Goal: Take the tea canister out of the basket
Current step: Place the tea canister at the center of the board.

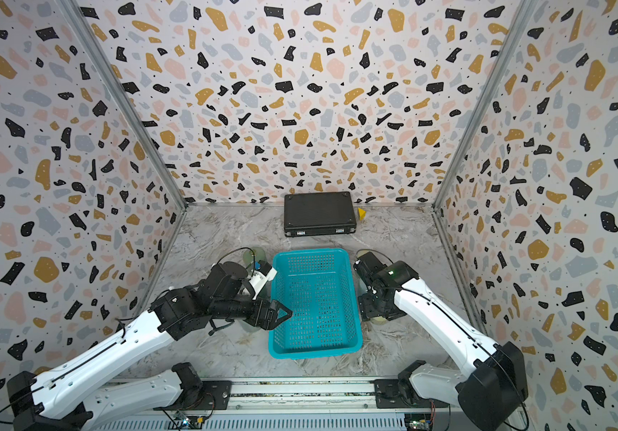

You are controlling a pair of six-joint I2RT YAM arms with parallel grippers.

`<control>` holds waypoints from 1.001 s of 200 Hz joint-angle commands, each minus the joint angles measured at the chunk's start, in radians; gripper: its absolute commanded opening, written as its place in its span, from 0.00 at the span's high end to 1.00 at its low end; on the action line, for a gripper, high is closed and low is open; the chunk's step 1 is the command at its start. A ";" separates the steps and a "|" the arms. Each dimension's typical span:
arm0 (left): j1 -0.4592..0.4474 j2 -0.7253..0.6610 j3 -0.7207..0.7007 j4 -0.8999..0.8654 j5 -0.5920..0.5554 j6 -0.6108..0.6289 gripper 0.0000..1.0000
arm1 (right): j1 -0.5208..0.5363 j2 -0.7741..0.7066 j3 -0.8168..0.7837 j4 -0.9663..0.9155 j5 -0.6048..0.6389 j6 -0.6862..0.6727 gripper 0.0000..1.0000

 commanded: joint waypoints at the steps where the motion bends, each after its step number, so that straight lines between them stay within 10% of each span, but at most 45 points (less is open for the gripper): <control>1: -0.007 -0.002 0.038 0.024 0.000 0.001 0.00 | -0.013 0.013 -0.005 0.087 -0.024 -0.017 0.25; 200: -0.007 -0.025 0.031 0.001 -0.021 -0.003 0.00 | -0.072 0.147 -0.164 0.251 -0.116 -0.033 0.22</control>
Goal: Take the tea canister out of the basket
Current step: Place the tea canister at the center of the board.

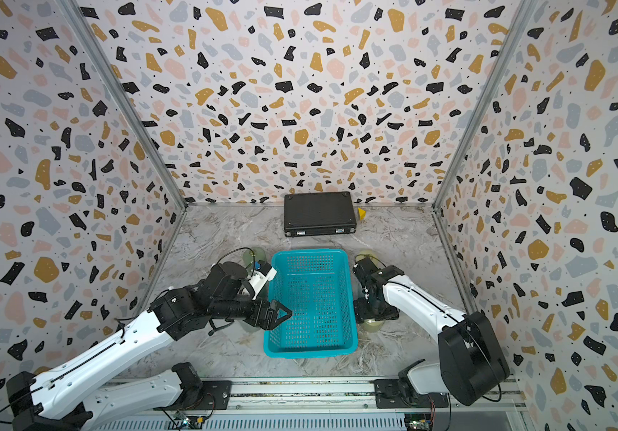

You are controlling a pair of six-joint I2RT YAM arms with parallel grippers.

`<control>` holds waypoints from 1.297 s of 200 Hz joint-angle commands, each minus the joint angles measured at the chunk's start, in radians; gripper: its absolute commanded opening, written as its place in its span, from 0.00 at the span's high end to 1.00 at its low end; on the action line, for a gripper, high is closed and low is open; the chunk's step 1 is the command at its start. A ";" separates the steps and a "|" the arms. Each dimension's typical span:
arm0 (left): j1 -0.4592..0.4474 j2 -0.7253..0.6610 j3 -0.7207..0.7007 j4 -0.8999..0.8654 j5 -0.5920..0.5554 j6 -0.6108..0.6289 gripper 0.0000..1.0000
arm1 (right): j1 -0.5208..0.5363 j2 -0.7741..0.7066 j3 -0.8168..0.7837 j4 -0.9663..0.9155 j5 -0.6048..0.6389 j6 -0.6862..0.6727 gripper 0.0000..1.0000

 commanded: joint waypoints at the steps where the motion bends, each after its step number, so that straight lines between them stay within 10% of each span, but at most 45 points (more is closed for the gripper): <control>1: -0.003 -0.023 0.026 0.009 -0.013 -0.003 0.00 | -0.002 0.003 -0.012 0.014 -0.005 -0.001 0.22; 164: -0.003 -0.034 0.040 -0.011 -0.051 0.002 0.00 | -0.004 -0.147 0.092 -0.105 0.071 0.013 0.02; 259: 0.018 -0.027 0.086 -0.107 -0.606 0.051 0.01 | -0.004 -0.318 0.247 -0.045 0.478 0.008 0.01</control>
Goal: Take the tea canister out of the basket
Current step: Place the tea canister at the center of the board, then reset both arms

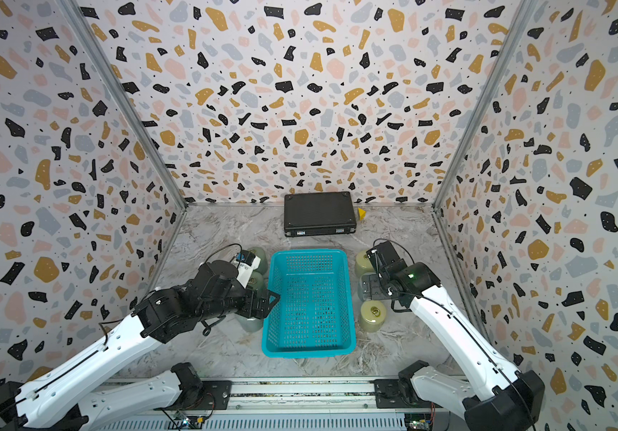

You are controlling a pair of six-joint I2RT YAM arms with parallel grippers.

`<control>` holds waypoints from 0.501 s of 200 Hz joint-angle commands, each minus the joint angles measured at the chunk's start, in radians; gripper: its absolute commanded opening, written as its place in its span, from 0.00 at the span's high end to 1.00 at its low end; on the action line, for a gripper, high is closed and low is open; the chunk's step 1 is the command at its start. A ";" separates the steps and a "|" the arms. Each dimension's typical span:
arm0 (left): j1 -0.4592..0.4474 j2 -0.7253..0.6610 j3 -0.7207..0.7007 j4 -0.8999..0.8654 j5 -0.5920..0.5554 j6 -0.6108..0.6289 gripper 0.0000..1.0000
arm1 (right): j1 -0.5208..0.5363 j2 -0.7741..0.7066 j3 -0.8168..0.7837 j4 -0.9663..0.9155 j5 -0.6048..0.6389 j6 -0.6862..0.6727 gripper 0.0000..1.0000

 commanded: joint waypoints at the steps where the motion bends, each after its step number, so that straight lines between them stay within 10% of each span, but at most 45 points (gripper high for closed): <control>1: 0.019 0.016 0.017 -0.025 -0.231 0.048 0.01 | -0.001 -0.035 0.020 0.053 0.188 0.003 0.01; 71: 0.328 0.126 -0.034 0.044 -0.462 0.129 0.00 | -0.015 -0.101 -0.348 0.795 0.591 -0.323 0.01; 100: 0.485 0.181 -0.111 0.163 -0.457 0.140 0.00 | -0.100 -0.063 -0.491 1.088 0.562 -0.365 0.01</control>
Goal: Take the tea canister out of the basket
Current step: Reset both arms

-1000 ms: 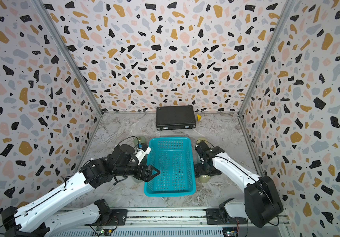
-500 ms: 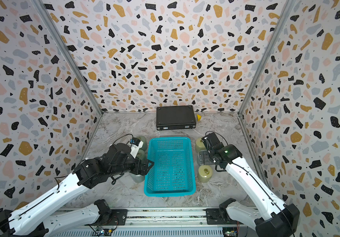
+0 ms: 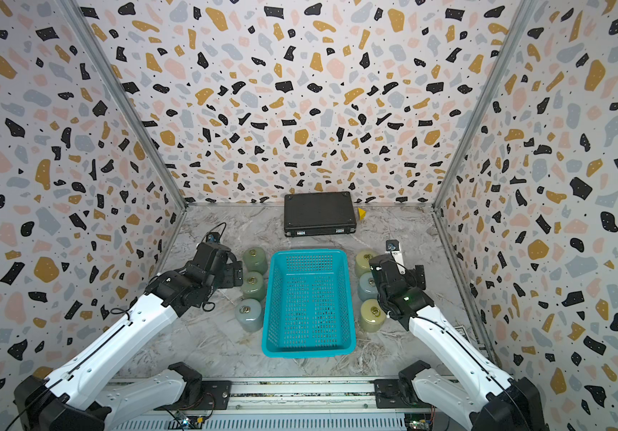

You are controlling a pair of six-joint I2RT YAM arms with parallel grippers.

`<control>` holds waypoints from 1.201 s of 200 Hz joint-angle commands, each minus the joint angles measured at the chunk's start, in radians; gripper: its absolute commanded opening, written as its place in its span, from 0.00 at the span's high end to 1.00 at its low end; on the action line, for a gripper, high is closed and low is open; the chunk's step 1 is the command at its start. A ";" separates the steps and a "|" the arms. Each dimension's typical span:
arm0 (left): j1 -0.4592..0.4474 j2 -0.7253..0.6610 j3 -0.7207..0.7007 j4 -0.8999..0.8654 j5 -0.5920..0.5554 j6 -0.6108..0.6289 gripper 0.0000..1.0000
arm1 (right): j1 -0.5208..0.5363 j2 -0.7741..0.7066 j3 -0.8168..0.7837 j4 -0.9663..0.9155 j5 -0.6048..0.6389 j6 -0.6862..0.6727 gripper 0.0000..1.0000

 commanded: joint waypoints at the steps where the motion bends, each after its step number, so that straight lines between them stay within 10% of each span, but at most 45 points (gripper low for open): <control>1: 0.103 0.037 -0.063 0.111 -0.066 0.033 0.00 | -0.062 0.021 -0.064 0.355 0.085 -0.094 0.01; 75: 0.429 0.234 -0.239 0.546 -0.047 0.080 0.00 | -0.262 0.411 -0.139 0.719 -0.025 -0.072 0.01; 120: 0.450 0.316 -0.386 0.995 0.060 0.209 0.00 | -0.326 0.523 -0.116 0.796 -0.325 -0.154 0.01; 175: 0.451 0.332 -0.448 1.167 0.336 0.300 0.00 | -0.372 0.463 -0.268 1.022 -0.484 -0.152 0.01; 240: 0.451 0.294 -0.543 1.309 0.394 0.326 0.00 | -0.378 0.514 -0.335 1.184 -0.548 -0.174 0.01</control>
